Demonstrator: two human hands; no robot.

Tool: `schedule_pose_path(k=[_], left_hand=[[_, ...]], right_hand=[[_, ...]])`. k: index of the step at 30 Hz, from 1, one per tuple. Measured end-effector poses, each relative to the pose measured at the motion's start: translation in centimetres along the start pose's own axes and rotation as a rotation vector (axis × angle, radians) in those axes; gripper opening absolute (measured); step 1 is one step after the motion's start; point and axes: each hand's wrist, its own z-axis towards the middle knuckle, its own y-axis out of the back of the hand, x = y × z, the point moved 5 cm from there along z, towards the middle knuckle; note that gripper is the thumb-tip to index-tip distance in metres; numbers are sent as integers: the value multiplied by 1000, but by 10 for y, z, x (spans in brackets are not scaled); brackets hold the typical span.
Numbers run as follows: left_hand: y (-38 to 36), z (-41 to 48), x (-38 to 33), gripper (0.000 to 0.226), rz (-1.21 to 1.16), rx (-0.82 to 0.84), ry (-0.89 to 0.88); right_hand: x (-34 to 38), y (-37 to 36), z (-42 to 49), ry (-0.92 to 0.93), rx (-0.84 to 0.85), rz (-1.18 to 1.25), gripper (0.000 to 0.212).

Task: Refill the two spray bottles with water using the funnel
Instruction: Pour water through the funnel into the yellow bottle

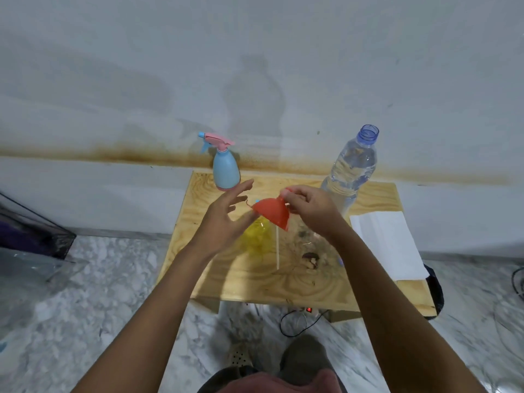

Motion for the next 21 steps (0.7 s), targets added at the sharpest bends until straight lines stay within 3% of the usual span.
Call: schedule_pose_path(k=[4,7,12,14,18,21], left_hand=[[19,-2,-23,24,-19,-37,-42],[29,-3,-23,9,-17,-134,0],[32,0,-6,33,129,-223,153],[28,1,-1,37,150,-210,208],[19,7,6,50,154,-202,259],[18,13,6,56,127,-205,252]], right_hand=[[10,-18,8,-175,143,166,37],[16,-26,5,-218,145,188,43],[4,-26,-5,-317,131,266,37],[0,-27,-13,-289,143,297,28],[-11,-30,-20,-217,108,297,37],[-13,-32,-19,-215,65,351,29]])
